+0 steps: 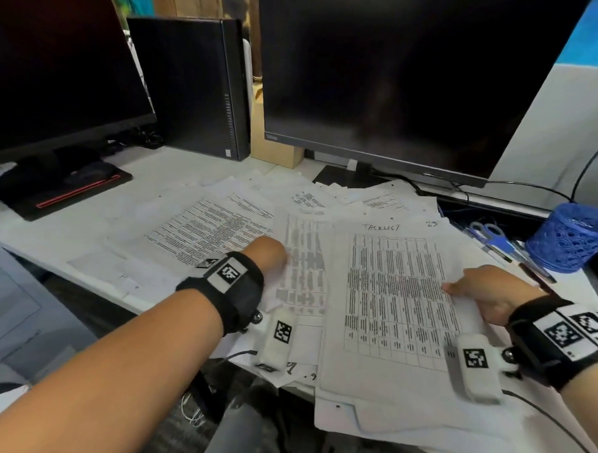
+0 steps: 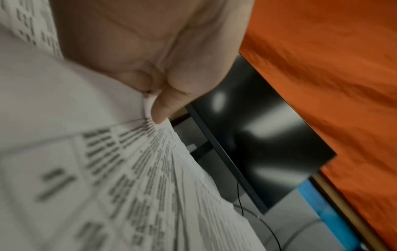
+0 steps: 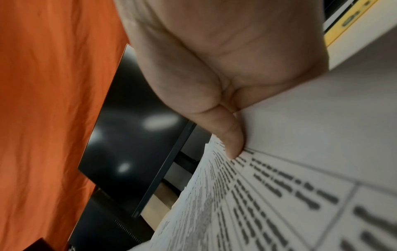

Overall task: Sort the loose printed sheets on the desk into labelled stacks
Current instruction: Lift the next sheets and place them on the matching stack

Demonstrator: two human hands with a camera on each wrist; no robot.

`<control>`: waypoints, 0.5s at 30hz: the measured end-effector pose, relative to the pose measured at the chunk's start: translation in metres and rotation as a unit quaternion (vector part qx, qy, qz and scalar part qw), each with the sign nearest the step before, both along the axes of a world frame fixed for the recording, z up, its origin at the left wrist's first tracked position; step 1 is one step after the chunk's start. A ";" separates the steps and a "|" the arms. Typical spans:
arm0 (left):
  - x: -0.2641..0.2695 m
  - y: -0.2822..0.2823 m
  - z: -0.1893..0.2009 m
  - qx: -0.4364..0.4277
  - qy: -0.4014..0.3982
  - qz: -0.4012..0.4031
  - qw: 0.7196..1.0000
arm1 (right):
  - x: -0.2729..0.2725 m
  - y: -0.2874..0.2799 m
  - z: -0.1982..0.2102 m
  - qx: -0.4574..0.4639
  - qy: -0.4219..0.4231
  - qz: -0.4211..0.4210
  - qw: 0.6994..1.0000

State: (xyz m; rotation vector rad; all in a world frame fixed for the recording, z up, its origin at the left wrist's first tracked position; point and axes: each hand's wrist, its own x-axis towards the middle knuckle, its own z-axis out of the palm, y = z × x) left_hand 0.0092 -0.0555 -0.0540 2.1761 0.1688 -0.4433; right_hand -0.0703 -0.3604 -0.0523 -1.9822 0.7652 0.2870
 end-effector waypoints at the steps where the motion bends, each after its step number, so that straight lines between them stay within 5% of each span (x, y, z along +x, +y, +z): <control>1: -0.002 -0.007 -0.002 0.026 -0.010 -0.023 0.999 | 0.002 0.004 0.000 0.016 0.003 -0.002 1.000; 9: -0.017 -0.051 -0.015 -0.018 -0.032 -0.080 0.996 | 0.007 0.023 0.000 0.083 0.018 -0.050 0.995; 15: -0.017 -0.027 0.003 0.145 -0.138 -0.168 0.965 | 0.010 0.009 -0.005 0.081 -0.024 -0.098 0.992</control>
